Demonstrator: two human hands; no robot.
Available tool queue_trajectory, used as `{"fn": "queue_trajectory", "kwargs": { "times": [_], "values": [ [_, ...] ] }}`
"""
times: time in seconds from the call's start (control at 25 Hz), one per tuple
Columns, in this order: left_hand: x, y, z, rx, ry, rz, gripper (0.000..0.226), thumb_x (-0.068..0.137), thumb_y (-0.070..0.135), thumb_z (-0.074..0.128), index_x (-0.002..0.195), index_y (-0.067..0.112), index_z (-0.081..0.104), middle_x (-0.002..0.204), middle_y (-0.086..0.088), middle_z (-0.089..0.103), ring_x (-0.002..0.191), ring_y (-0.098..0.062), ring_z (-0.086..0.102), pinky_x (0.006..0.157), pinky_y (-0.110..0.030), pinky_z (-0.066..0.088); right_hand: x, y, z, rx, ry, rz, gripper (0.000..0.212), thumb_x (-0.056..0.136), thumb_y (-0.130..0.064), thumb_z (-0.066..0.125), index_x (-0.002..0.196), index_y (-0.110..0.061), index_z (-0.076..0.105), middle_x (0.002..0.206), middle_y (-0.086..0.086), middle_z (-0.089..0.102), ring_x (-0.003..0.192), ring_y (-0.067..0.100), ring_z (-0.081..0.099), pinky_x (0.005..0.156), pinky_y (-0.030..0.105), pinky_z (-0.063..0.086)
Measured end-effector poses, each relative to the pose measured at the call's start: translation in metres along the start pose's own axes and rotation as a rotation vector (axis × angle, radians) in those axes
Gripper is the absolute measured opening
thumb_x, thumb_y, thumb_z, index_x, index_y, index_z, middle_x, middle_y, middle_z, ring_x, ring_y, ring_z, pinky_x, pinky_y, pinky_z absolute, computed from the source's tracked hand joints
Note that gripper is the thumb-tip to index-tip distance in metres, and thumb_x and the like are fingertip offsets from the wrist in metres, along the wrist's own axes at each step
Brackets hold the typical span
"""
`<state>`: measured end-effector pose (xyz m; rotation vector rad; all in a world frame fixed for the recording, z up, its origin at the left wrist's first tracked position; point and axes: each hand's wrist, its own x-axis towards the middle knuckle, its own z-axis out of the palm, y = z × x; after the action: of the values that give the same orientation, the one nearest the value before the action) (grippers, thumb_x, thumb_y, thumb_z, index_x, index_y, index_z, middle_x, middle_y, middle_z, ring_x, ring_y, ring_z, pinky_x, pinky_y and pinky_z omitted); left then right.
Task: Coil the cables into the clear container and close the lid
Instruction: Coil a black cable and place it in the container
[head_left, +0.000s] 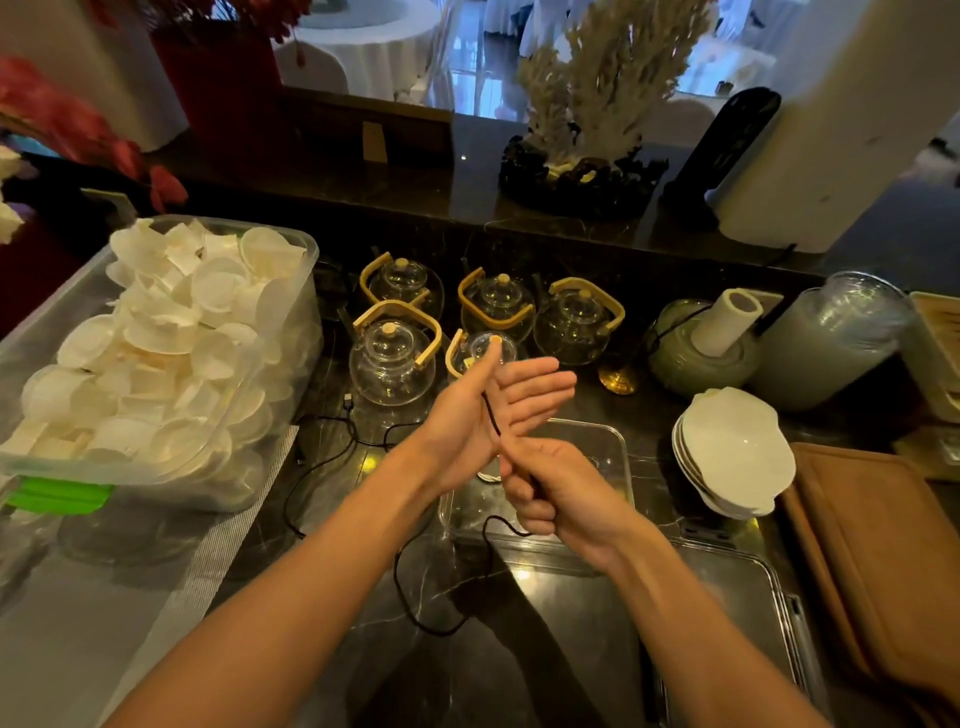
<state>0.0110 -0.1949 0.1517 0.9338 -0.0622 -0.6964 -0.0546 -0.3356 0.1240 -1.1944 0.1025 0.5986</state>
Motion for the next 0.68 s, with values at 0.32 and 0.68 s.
{"fn": "queue_trajectory", "kwargs": {
  "times": [0.32,0.68],
  "values": [
    [-0.006,0.023,-0.017,-0.4,-0.335,-0.135,0.077,0.107,0.056,0.023,0.148,-0.007,0.041,0.148,-0.031,0.049,0.137,-0.05,0.046,0.114,-0.062,0.037,0.008,0.037,-0.022,0.29,-0.007,0.033,0.037,0.092,-0.034,0.071,0.066,-0.019,0.05,0.055,-0.004,0.032,0.054,0.014,0.028,0.063,0.029,0.042],
    [-0.007,0.0,-0.039,0.134,-0.237,-0.485,0.09,0.1,0.065,0.029,0.139,-0.015,0.047,0.136,-0.038,0.055,0.127,-0.047,0.057,0.102,-0.054,0.052,0.038,-0.047,-0.032,-0.211,0.156,0.283,0.039,0.1,-0.038,0.061,0.066,-0.018,0.056,0.054,-0.005,0.036,0.041,0.008,0.029,0.043,0.021,0.021]
  ]
}}
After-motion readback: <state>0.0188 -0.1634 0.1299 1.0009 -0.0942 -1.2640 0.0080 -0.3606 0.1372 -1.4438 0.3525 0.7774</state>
